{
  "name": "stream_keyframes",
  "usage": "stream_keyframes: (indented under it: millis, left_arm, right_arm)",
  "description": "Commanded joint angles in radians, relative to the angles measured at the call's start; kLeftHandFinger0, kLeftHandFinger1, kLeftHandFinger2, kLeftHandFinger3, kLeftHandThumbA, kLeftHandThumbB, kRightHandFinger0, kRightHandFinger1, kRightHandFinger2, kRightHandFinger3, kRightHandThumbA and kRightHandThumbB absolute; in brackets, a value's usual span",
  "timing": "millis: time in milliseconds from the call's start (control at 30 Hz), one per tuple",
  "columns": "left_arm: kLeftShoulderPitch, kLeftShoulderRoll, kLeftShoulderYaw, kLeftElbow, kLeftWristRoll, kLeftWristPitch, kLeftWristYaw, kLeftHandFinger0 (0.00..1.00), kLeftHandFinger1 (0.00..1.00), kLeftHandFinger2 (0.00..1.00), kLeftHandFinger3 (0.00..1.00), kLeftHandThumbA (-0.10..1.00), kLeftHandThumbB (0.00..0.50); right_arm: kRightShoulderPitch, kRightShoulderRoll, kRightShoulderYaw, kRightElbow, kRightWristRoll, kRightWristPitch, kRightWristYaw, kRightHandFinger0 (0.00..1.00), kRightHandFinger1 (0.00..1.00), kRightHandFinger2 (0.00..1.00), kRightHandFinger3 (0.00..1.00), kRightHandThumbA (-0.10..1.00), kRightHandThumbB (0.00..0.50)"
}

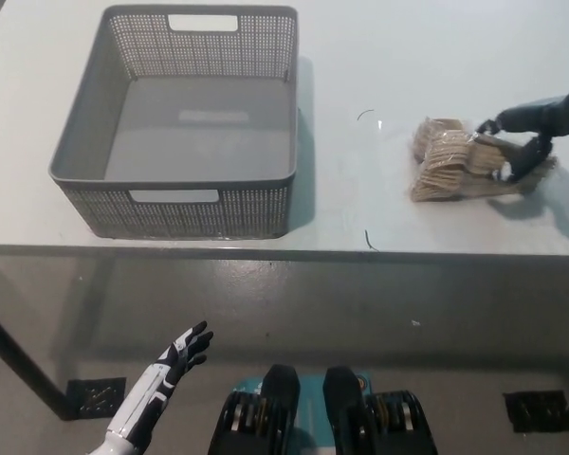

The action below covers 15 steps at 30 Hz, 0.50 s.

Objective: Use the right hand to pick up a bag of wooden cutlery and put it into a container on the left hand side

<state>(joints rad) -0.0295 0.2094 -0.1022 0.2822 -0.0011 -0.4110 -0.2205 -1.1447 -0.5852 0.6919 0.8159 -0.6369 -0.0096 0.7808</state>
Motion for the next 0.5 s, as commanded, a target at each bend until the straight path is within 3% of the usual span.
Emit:
stream_keyframes:
  millis: [0, 467]
  left_arm:
    - [-0.005, 0.011, 0.003, -0.003, -0.011, -0.039, -0.014, 1.0, 1.0, 1.0, 1.0, 1.0, 0.36]
    - [-0.016, 0.013, 0.003, 0.0, -0.017, -0.039, -0.032, 1.0, 1.0, 1.0, 1.0, 1.0, 0.356]
  right_arm:
    - [-0.028, -0.043, -0.02, -0.011, -0.02, 0.025, 0.047, 1.0, 1.0, 1.0, 1.0, 0.6, 0.5]
    - [-0.008, 0.014, -0.033, 0.067, -0.011, 0.026, 0.028, 1.0, 1.0, 1.0, 1.0, 0.61, 0.5]
